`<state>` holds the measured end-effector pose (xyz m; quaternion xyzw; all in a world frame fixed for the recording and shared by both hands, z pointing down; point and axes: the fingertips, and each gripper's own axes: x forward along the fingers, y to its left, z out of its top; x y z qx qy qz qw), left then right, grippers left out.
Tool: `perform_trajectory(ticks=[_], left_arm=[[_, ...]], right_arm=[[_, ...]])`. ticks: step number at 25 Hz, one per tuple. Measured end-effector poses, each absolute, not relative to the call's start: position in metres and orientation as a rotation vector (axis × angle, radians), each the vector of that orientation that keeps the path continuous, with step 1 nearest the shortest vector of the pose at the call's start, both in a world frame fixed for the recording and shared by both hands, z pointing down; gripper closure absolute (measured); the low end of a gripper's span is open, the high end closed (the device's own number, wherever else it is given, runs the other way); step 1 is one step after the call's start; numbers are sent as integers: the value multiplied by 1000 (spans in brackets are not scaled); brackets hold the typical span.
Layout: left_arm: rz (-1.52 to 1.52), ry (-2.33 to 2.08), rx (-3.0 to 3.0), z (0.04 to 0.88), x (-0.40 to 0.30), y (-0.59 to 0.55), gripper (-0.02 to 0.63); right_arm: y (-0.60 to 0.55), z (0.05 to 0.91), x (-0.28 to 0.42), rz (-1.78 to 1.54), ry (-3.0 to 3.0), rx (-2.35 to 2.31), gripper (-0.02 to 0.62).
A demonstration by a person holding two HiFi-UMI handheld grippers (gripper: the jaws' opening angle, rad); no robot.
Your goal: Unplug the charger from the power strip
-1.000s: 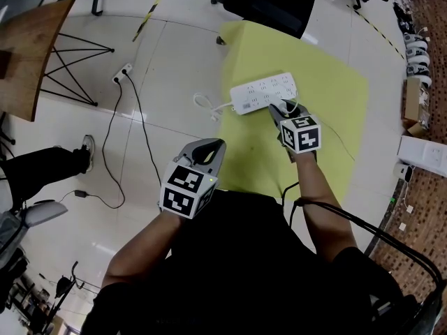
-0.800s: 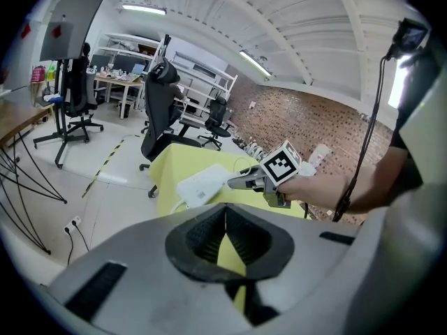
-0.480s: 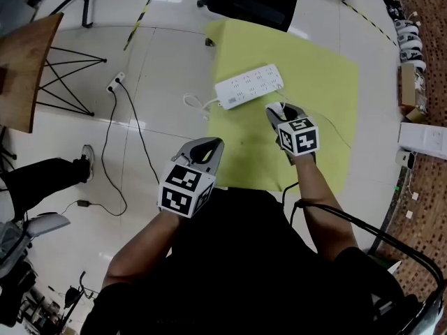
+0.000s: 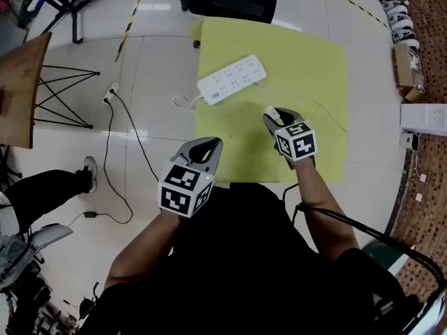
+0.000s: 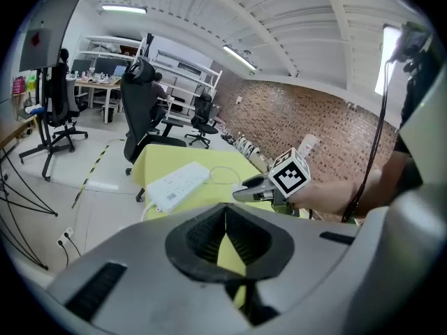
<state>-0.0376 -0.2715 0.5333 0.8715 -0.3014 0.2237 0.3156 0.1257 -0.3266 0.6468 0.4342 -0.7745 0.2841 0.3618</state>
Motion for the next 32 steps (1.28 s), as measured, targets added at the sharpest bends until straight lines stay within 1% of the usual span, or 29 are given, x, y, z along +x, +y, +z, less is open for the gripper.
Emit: perform_trajectory(ticks=[8, 16, 26, 32], left_arm=[[590, -810, 2320, 529, -23, -276, 599], [583, -847, 2341, 518, -9, -280, 598], [602, -811, 2359, 519, 27, -262, 599], [603, -848, 2357, 513, 35, -259, 598]], right_arm=[[-280, 647, 150, 785, -1980, 1110, 457], [-233, 659, 163, 1017, -1994, 1100, 457], [-206, 668, 175, 1075, -2013, 1019, 457], [-208, 670, 181, 1078, -2044, 969, 456]])
